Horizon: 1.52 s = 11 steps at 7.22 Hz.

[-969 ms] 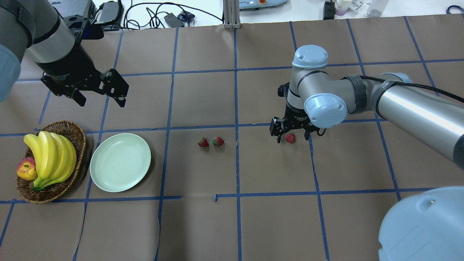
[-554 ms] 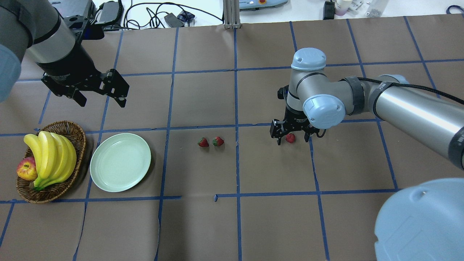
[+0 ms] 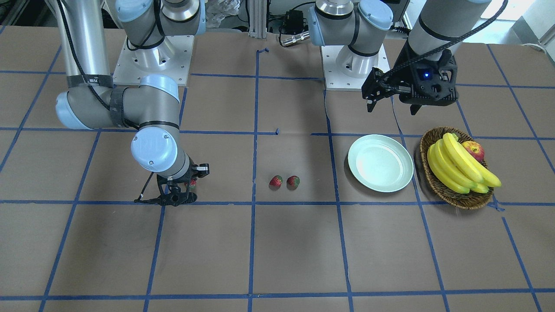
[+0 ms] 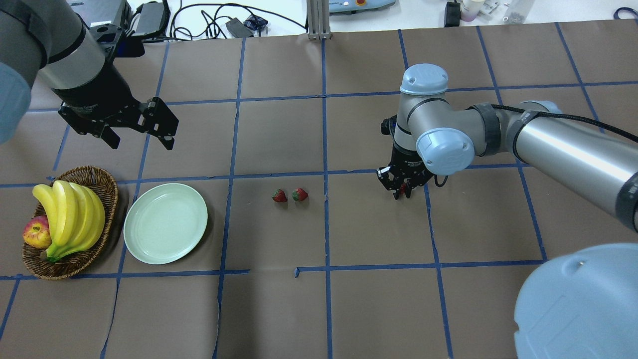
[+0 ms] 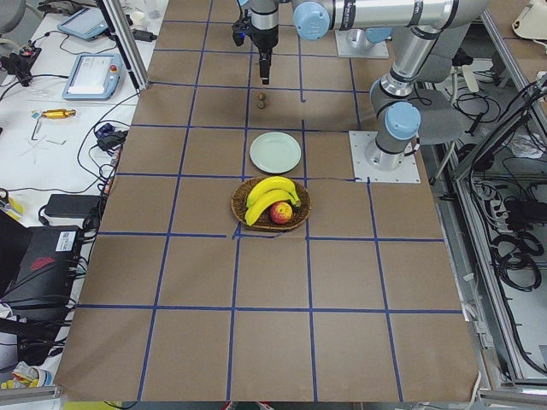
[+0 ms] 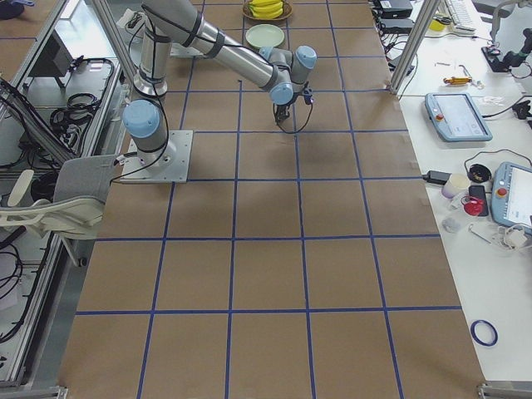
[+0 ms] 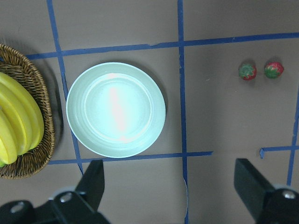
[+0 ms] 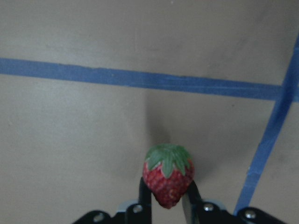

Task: Collect all strawberries into plate
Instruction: 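Carry it toward the plate and release beside the other strawberries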

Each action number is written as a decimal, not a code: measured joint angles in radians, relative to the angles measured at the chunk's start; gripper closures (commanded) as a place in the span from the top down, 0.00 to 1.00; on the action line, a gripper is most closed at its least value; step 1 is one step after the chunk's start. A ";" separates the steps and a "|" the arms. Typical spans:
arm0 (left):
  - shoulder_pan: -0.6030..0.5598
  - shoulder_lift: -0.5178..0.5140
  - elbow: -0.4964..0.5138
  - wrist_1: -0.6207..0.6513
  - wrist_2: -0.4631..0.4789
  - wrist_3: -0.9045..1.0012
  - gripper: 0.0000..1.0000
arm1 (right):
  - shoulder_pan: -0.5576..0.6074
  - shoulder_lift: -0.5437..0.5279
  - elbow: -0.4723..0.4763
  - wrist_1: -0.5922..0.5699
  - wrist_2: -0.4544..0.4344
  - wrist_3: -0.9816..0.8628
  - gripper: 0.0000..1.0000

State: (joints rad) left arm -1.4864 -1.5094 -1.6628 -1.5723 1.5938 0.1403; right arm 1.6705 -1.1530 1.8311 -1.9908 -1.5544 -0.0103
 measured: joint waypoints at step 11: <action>0.006 0.008 0.007 -0.001 0.012 0.002 1.00 | 0.351 0.030 -0.356 0.080 0.108 0.320 0.00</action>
State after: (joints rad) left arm -1.4801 -1.5015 -1.6562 -1.5737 1.6059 0.1420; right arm 2.0217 -1.1228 1.4751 -1.9106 -1.4465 0.3098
